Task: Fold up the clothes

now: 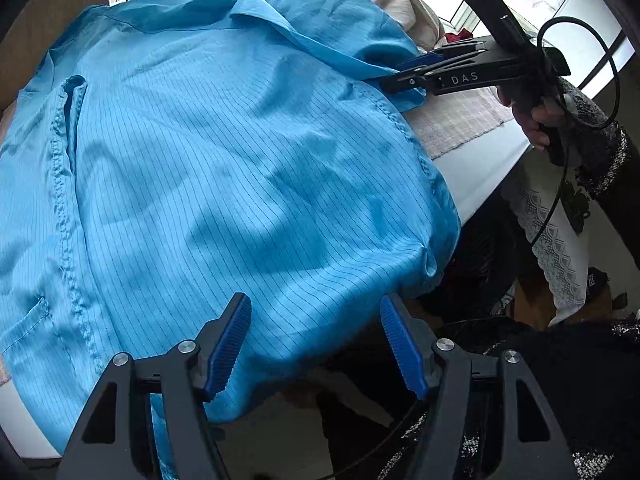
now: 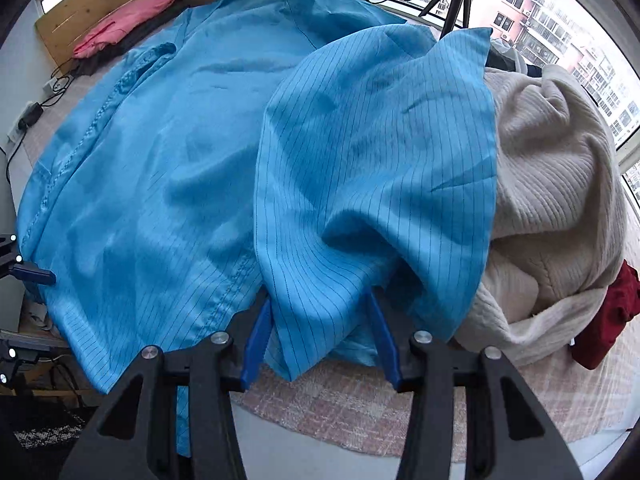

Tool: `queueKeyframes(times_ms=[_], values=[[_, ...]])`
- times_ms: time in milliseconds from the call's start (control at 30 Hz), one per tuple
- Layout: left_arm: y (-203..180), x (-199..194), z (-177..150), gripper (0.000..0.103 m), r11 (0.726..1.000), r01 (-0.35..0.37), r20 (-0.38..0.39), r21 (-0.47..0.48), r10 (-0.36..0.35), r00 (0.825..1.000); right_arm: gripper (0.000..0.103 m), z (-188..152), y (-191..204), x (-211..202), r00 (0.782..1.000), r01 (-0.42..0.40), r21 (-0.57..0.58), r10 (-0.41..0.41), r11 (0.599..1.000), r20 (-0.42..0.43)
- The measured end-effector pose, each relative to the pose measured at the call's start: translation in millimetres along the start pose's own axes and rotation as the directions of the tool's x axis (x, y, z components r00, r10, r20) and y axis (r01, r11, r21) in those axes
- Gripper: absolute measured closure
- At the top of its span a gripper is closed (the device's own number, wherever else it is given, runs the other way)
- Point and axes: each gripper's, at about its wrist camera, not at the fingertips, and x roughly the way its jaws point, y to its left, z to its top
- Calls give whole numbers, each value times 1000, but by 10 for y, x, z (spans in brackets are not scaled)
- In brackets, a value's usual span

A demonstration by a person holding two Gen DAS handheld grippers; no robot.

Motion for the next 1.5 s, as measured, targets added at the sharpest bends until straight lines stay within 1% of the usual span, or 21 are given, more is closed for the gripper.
queueKeyframes(times_ms=[33, 133, 233, 400, 600, 667, 700, 733, 767, 800, 833, 867, 933, 967, 1000, 1067, 1100, 1200, 1300, 1367, 1500], values=[[-38, 32, 20, 38, 1000, -2, -3, 5, 2, 1000, 100, -7, -79, 20, 1000, -15, 3, 15, 1000, -4], [-91, 75, 50, 38, 1000, 2, -3, 0, -2, 1000, 100, -21, -473, -132, 989, -145, 111, 144, 983, 19], [-51, 51, 56, 38, 1000, 6, 11, -27, -6, 1000, 100, 43, -876, -641, 963, -261, 216, 239, 941, 123], [85, -107, 29, 38, 997, -4, 58, -72, 9, 998, 100, 314, -378, -1240, 910, -392, 89, 372, 916, 183], [255, -452, -154, 38, 991, -45, 137, -128, 63, 989, 100, 639, 234, -1951, 819, -524, -78, 527, 848, 226], [321, -529, -231, 38, 987, -54, 149, -149, 77, 986, 100, 570, 708, -1704, 788, -592, -113, 603, 798, 127], [348, -551, -269, 38, 986, -58, 152, -158, 82, 985, 99, 506, 938, -1471, 773, -627, -96, 633, 773, 43], [367, -558, -306, 38, 985, -61, 151, -162, 86, 985, 97, 411, 1136, -1215, 784, -621, -75, 617, 780, -69], [384, -562, -343, 38, 984, -64, 150, -166, 90, 985, 96, 314, 1333, -958, 784, -611, -55, 594, 790, -181], [394, -553, -381, 38, 984, -65, 144, -166, 90, 985, 95, 225, 1433, -778, 796, -574, -40, 545, 818, -265], [400, -539, -420, 38, 984, -60, 141, -171, 84, 986, 93, 172, 1457, -695, 791, -567, -30, 534, 823, -299], [402, -515, -454, 38, 983, -46, 137, -177, 70, 988, 93, 153, 1414, -684, 778, -582, -13, 553, 813, -297], [391, -446, -499, 38, 982, -13, 128, -190, 38, 991, 91, 277, 1200, -832, 795, -579, -3, 564, 815, -223], [377, -401, -509, 38, 980, 4, 123, -197, 21, 992, 88, 341, 1091, -908, 802, -578, 2, 568, 816, -185], [364, -356, -519, 38, 979, 21, 118, -204, 3, 993, 85, 523, 1027, -837, 825, -548, -6, 539, 837, -171], [326, -282, -490, 38, 972, 60, 117, -227, -34, 993, 68, 902, 903, -679, 869, -481, -21, 474, 876, -144], [303, -260, -466, 38, 967, 84, 119, -239, -56, 991, 66, 1091, 841, -600, 889, -447, -27, 440, 894, -131], [193, -274, -429, 37, 962, 112, 141, -250, -79, 987, 66, 1660, 655, -363, 938, -339, -44, 334, 940, -88], [184, -352, -458, 36, 950, 87, 141, -300, -46, 989, 66, 2228, 469, -125, 974, -226, -56, 223, 973, -43], [204, -397, -493, 35, 932, 82, 142, -354, -33, 989, 65, 2606, 345, 33, 989, -148, -60, 148, 987, -13], [168, -477, -550, 35, 894, 79, 152, -442, -12, 988, 65, 3010, 288, 772, 988, -107, -71, 98, 992, -122]])
